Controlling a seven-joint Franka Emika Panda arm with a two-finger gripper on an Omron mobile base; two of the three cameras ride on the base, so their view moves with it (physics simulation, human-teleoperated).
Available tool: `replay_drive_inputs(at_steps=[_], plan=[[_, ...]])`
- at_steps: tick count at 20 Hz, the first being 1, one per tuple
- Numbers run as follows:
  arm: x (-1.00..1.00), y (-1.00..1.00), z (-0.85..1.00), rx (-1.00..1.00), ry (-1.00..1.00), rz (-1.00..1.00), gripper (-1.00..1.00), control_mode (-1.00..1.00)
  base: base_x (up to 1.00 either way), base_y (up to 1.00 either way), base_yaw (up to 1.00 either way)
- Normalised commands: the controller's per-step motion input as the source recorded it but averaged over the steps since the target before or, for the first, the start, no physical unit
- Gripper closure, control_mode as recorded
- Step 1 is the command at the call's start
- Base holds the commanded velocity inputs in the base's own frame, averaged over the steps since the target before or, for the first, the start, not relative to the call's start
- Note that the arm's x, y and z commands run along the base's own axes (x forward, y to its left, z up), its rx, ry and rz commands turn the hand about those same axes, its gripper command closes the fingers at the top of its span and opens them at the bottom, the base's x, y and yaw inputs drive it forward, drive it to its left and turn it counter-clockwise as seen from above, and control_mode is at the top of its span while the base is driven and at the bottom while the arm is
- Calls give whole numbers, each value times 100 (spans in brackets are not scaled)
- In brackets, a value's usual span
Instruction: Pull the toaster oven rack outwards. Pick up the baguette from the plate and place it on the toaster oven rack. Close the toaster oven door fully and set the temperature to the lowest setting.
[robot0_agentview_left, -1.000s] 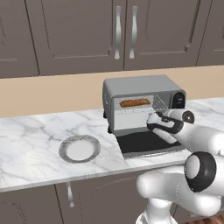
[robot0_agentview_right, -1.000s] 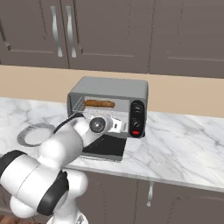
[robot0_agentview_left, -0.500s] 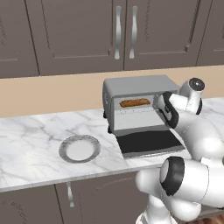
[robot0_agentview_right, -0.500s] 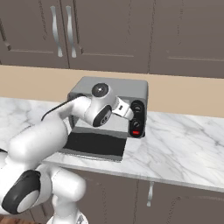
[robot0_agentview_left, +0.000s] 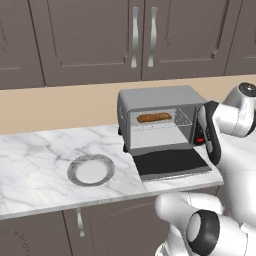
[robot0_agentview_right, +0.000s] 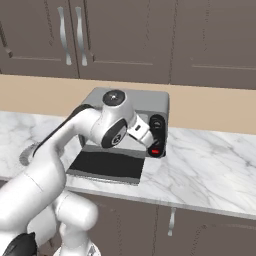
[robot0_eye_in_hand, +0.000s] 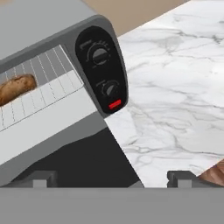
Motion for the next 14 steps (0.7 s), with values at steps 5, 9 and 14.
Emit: replay_drive_inputs(at_steps=[5,9,14], plan=[[-58,0,-2,-2,-1,3,-100,-100,0,0,0],[-32,0,0,-1,-1,20,-100,-100,0,0,0],[-18,-2,0,-2,-2,38,-100,-100,0,0,0]])
